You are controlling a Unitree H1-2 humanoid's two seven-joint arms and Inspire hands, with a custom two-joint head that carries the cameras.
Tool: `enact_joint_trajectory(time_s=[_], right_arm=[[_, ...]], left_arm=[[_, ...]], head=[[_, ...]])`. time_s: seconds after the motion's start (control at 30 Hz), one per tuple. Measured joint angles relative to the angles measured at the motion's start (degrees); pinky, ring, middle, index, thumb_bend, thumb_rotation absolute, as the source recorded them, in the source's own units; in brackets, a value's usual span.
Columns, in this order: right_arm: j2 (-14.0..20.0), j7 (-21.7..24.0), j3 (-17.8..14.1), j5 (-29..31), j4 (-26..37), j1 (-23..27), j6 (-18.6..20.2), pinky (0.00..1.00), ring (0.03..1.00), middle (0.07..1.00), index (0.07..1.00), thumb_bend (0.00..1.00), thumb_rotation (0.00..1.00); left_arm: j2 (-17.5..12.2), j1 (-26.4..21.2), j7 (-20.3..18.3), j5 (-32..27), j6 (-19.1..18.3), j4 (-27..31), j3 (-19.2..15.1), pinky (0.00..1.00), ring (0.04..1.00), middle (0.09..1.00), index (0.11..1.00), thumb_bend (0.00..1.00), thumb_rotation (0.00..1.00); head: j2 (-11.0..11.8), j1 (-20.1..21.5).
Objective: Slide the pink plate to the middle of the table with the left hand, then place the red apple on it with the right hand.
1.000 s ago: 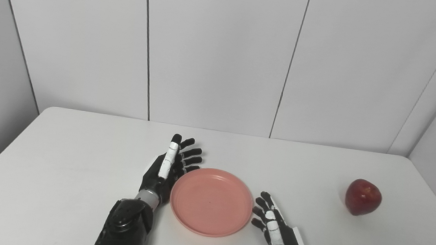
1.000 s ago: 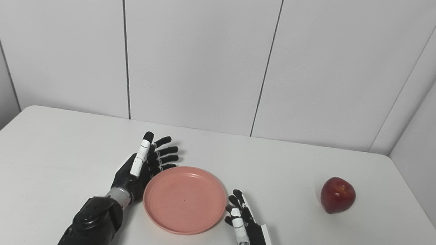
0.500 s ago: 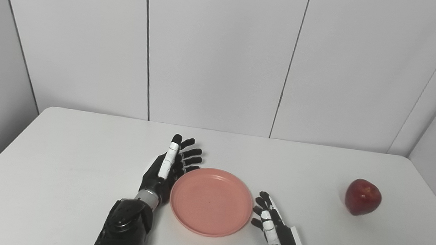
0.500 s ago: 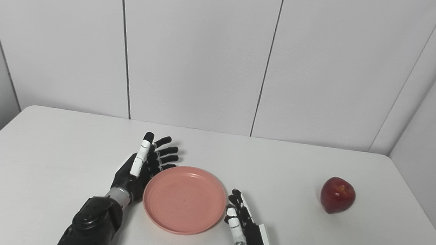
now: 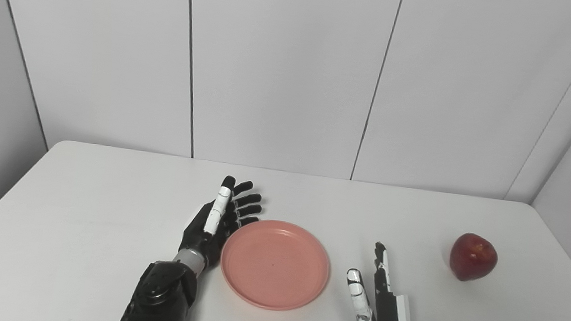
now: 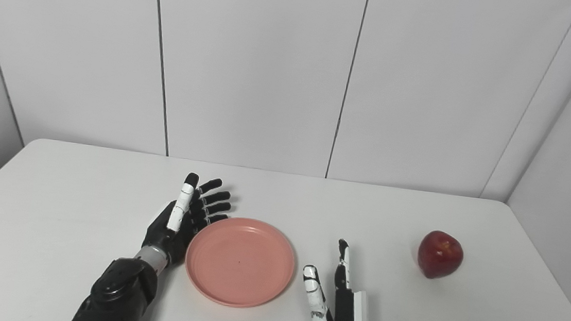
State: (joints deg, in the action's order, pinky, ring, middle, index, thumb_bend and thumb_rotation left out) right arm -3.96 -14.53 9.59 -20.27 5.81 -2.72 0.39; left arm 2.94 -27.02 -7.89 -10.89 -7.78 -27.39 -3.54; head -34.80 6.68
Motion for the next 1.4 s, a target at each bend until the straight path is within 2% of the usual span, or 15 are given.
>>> enact_joint_trajectory(time_s=[0.17, 0.27, 0.43, 0.67, 1.4], right_arm=[[-0.68, -0.04, -0.51, 0.6, -0.44, 0.32, 0.0, 0.99, 0.994, 1.0, 1.0, 0.68, 1.0], [-1.68, 0.13, -1.64, 2.56, -0.76, 0.53, 0.02, 0.95, 0.973, 0.994, 0.999, 0.73, 1.0], [-2.64, 0.97, -3.29, 5.56, -1.69, 1.65, 0.24, 0.95, 0.947, 0.966, 0.972, 0.76, 1.0], [-4.31, 1.88, -4.09, 7.78, -2.48, 3.42, 2.88, 0.93, 0.916, 0.937, 0.947, 0.78, 1.0], [-5.44, 1.18, -4.62, 7.63, -4.89, 4.79, 2.94, 0.92, 0.931, 0.957, 0.954, 0.8, 1.0]], left_arm=[[-0.14, -0.01, -0.21, -0.03, -0.12, -0.01, -0.26, 0.75, 0.769, 0.78, 0.811, 0.93, 0.88], [-0.44, -0.01, -1.03, -0.08, -0.24, -0.02, -0.45, 0.76, 0.78, 0.782, 0.809, 0.92, 0.89], [-1.69, -0.06, -2.17, -1.25, -0.87, -0.02, -0.96, 0.77, 0.784, 0.791, 0.822, 0.9, 0.9], [-3.46, -0.47, -3.44, -2.32, -0.87, -0.84, -1.44, 0.78, 0.784, 0.802, 0.839, 0.91, 0.89], [-4.66, -2.35, -5.73, -3.54, 2.14, -5.53, -2.29, 0.81, 0.805, 0.818, 0.841, 0.91, 0.88]], head=[[0.0, 1.67], [0.0, 5.52], [0.09, 8.69], [0.09, 12.47], [1.32, 16.26]])
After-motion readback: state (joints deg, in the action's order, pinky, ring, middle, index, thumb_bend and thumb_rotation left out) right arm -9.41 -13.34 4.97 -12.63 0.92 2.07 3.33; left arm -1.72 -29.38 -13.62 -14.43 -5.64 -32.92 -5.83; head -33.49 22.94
